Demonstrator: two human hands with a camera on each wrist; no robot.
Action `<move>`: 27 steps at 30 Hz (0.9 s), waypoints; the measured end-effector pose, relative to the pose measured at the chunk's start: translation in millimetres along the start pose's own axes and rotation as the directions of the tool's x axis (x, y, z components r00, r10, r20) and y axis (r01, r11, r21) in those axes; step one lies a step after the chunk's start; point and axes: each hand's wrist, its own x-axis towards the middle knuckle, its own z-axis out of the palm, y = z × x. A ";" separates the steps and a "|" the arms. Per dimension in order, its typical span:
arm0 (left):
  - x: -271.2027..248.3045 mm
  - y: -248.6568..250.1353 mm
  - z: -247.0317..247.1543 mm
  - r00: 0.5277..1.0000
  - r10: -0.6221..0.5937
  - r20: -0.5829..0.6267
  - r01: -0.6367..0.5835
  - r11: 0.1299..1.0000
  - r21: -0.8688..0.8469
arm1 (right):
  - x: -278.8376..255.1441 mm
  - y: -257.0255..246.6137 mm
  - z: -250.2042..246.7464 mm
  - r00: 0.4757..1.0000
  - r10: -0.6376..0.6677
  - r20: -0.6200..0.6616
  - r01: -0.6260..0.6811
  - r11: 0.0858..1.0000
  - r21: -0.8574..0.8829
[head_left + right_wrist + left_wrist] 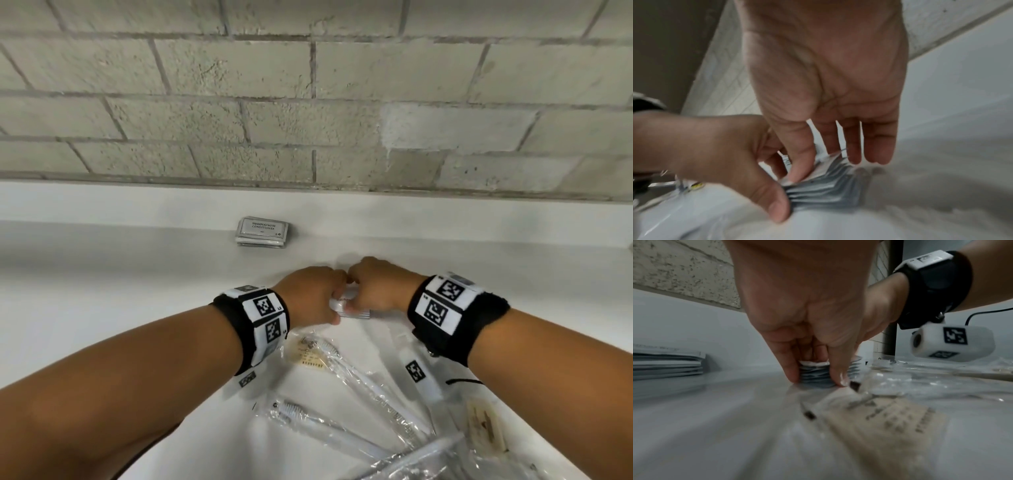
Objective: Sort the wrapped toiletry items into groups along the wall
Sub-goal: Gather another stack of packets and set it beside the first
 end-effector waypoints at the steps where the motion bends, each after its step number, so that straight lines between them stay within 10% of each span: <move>1: 0.8 0.3 0.3 1.000 0.003 -0.003 -0.003 1.000 0.002 | -6.1 1.4 2.8 0.999 -0.017 -0.048 0.017 1.000 -0.013; 8: 2.2 -0.4 2.3 1.000 -0.013 -0.001 0.013 1.000 -0.006 | -19.5 13.1 16.6 0.966 -0.198 -0.168 0.184 0.978 -0.095; 27: 38.7 -36.8 -24.0 0.997 -0.004 -0.081 0.020 0.980 0.198 | 40.2 17.6 -5.6 0.962 -0.170 -0.212 0.158 0.985 -0.073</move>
